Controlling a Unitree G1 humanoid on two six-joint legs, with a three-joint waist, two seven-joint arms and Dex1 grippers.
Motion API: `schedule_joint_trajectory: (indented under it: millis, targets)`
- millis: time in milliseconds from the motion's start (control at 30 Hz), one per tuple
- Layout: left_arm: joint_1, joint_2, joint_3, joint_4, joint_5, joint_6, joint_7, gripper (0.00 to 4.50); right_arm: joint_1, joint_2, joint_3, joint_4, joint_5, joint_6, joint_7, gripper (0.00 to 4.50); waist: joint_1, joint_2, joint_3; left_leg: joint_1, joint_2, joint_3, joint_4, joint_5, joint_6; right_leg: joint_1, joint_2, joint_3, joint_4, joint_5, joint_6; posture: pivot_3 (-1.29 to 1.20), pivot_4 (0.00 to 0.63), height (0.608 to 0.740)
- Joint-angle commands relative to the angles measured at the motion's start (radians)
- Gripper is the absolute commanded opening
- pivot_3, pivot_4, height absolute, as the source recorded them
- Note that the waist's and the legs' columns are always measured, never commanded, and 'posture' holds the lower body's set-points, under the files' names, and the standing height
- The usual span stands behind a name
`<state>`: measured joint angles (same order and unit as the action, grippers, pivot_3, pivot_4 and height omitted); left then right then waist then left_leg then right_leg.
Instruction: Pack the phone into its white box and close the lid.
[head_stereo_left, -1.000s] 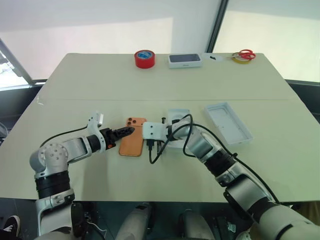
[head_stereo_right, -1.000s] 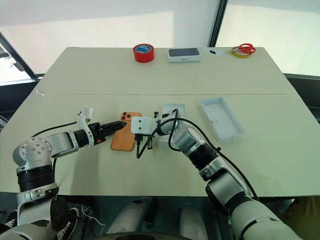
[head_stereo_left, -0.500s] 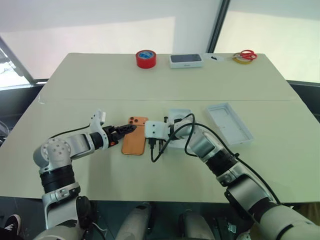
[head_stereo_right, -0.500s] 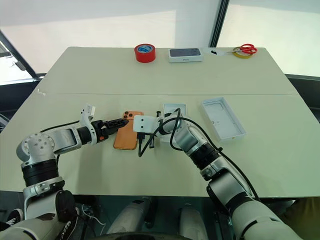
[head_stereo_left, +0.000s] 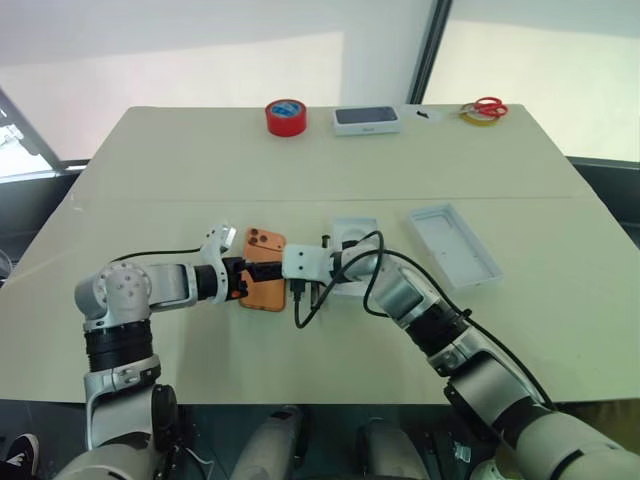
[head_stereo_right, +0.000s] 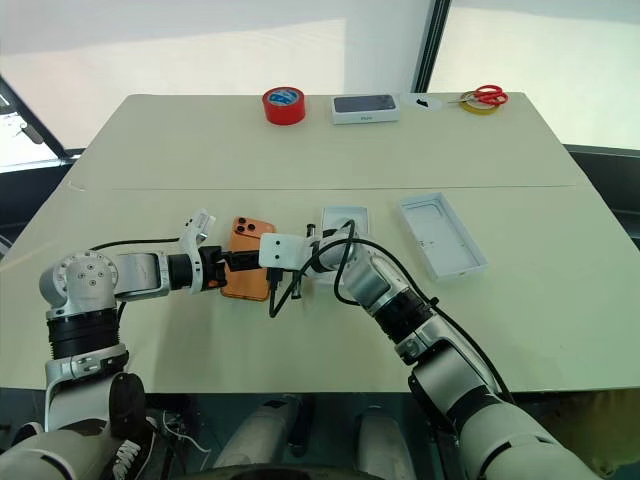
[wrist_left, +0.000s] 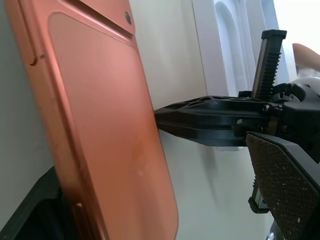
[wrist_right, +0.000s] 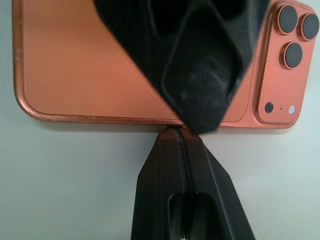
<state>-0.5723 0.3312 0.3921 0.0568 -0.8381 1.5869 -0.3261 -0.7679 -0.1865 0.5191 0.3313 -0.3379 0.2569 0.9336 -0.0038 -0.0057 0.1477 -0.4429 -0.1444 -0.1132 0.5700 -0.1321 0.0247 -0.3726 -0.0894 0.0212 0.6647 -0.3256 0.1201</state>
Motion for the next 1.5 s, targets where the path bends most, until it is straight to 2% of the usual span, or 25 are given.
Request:
schedule_joint_trajectory:
  millis: [33, 267, 367, 467, 900, 933, 967, 1033, 1267, 1367, 1500]
  targets:
    - [0.007, -0.048, 0.018, 0.013, -0.008, 0.015, -0.003, 4.48, -0.001, 0.015, 0.017, -0.033, 0.009, -0.003, 0.0, 0.0, -0.001, 0.0, 0.0, 0.0, 0.0, 0.0, 0.0, 0.0, 0.0, 0.0, 0.0, 0.0, 0.0, 0.0, 0.0, 0.0, 0.15, 0.736]
    - [0.028, -0.032, 0.088, 0.03, -0.022, 0.013, -0.048, 4.48, 0.001, 0.006, 0.019, -0.036, 0.007, -0.004, -0.005, 0.0, -0.01, -0.001, 0.0, 0.0, 0.0, 0.0, -0.001, 0.0, 0.0, 0.0, 0.0, 0.0, 0.0, 0.0, 0.0, 0.0, 0.15, 0.736]
    - [0.055, -0.015, 0.063, 0.019, -0.011, -0.002, -0.071, 3.69, 0.001, 0.007, 0.021, -0.037, 0.008, -0.005, -0.006, 0.0, -0.012, -0.001, 0.0, 0.0, 0.0, 0.0, -0.001, 0.0, 0.0, -0.001, 0.0, 0.0, -0.001, 0.0, 0.0, 0.0, 0.15, 0.736]
    - [0.069, 0.003, 0.047, 0.011, -0.011, -0.006, -0.092, 2.3, -0.001, 0.008, 0.022, -0.035, 0.009, -0.006, -0.008, 0.0, -0.011, -0.001, 0.001, 0.0, 0.0, 0.0, -0.002, 0.0, 0.0, -0.001, 0.0, 0.0, -0.001, 0.0, 0.0, 0.0, 0.15, 0.736]
    - [0.086, 0.027, 0.061, 0.03, 0.001, -0.002, -0.111, 2.3, -0.002, 0.007, 0.023, -0.035, 0.015, -0.003, -0.01, 0.0, -0.012, -0.001, 0.001, 0.0, 0.0, -0.001, -0.007, 0.002, -0.002, -0.003, 0.0, 0.001, -0.001, 0.0, 0.0, 0.0, 0.15, 0.736]
    - [0.085, 0.028, 0.068, 0.032, 0.001, 0.0, -0.109, 1.87, -0.001, 0.006, 0.024, -0.035, 0.014, -0.003, -0.011, 0.0, -0.012, -0.001, 0.001, 0.0, 0.0, -0.001, -0.007, 0.002, -0.003, -0.004, 0.0, 0.001, -0.001, 0.0, 0.0, 0.0, 0.15, 0.736]
    - [0.088, 0.035, 0.067, 0.029, 0.0, -0.007, -0.114, 1.7, 0.0, 0.006, 0.024, -0.035, 0.014, -0.003, -0.011, 0.0, -0.012, -0.001, 0.001, 0.0, 0.0, -0.001, -0.007, 0.002, -0.003, -0.004, 0.0, 0.001, -0.001, 0.0, 0.0, 0.0, 0.15, 0.736]
    - [0.09, 0.043, 0.076, 0.03, -0.007, 0.0, -0.122, 0.94, 0.002, 0.006, 0.024, -0.035, 0.015, -0.001, -0.01, 0.0, -0.013, -0.001, 0.001, 0.0, 0.0, -0.001, -0.008, 0.002, -0.003, -0.004, 0.0, 0.001, -0.001, 0.0, 0.0, 0.0, 0.15, 0.736]
    - [0.091, 0.041, 0.094, 0.027, -0.018, 0.02, -0.125, 0.94, 0.005, 0.006, 0.027, -0.039, 0.014, -0.003, -0.01, 0.0, -0.013, -0.002, 0.001, 0.0, 0.0, -0.001, -0.009, 0.003, -0.004, -0.005, 0.0, 0.001, -0.001, 0.0, 0.0, 0.0, 0.15, 0.736]
    - [0.096, 0.029, 0.11, 0.035, -0.022, 0.023, -0.127, 0.07, 0.003, 0.006, 0.02, -0.045, 0.02, -0.007, -0.01, 0.0, -0.013, -0.002, 0.001, 0.0, 0.0, -0.001, -0.009, 0.003, -0.004, -0.005, 0.0, 0.001, -0.001, 0.0, 0.0, 0.0, 0.15, 0.736]
    - [0.117, 0.024, 0.107, 0.013, -0.023, -0.015, -0.13, 0.03, 0.003, 0.007, -0.018, -0.06, 0.058, -0.017, -0.016, 0.0, -0.013, -0.002, 0.001, 0.0, 0.001, -0.001, -0.009, 0.003, -0.004, -0.005, 0.0, 0.001, -0.001, 0.0, 0.0, 0.0, 0.15, 0.736]
